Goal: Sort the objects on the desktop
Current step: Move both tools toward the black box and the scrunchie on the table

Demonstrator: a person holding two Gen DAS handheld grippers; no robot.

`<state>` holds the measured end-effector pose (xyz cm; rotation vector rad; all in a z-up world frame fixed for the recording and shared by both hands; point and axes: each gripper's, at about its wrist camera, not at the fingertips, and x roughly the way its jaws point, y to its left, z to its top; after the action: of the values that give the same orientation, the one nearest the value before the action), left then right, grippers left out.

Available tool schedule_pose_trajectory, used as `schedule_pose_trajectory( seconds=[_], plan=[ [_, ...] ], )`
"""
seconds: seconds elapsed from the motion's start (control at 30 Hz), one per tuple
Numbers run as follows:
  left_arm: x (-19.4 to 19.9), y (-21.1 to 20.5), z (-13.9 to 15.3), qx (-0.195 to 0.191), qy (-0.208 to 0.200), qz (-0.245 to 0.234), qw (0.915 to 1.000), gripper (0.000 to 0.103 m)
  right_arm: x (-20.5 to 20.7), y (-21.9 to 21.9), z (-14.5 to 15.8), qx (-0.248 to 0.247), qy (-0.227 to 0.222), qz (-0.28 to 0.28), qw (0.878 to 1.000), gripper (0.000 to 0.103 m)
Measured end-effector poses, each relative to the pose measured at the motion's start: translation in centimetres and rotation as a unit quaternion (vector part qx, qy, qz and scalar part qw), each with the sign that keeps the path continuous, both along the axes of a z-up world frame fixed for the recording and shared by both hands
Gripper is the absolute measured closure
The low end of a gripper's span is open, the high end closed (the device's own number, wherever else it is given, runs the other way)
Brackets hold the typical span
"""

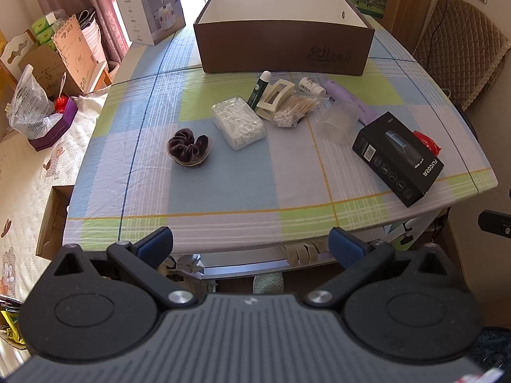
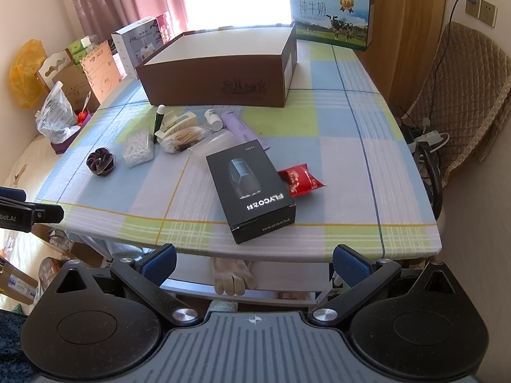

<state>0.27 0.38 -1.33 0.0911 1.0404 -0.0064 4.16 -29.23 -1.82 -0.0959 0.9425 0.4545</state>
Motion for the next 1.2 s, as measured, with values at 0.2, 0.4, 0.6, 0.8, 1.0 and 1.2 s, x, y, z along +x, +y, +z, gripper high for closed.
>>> schedule_pose_trajectory(
  seconds=[0.2,0.4,0.6,0.8,1.0,1.2],
  plan=[
    [0.4,-0.1,-0.1,-0.001,0.003,-0.001,1.0,0.001,0.2,0.0,-0.1,0.0,0.002,0.001,1.0,0.002],
    [0.7,-0.3,-0.3,-0.003,0.007,0.007,0.9999,0.001,0.5,-0.1,-0.1,0.001,0.003,0.002,1.0,0.002],
    [1.0,-0.3,-0.4,-0.006,0.007,0.008,0.9999,0.001,1.0,-0.2,-0.4,0.002,0.005,0.001,1.0,0.002],
    [1.8,-0.1,-0.5,-0.005,0.008,0.013,0.9999,0.001,1.4,-0.1,-0.4,0.004,0.007,0.001,1.0,0.002],
    [2.6,0.4,-0.8,-0.003,0.007,0.017,0.9998,0.001,2.2,0.1,-0.5,0.007,-0.003,-0.002,1.0,0.002],
    [3.5,1.7,-1.3,0.002,-0.001,0.06,0.9982,0.001,3.2,0.1,-0.5,0.019,-0.029,-0.002,0.999,0.002]
  ],
)
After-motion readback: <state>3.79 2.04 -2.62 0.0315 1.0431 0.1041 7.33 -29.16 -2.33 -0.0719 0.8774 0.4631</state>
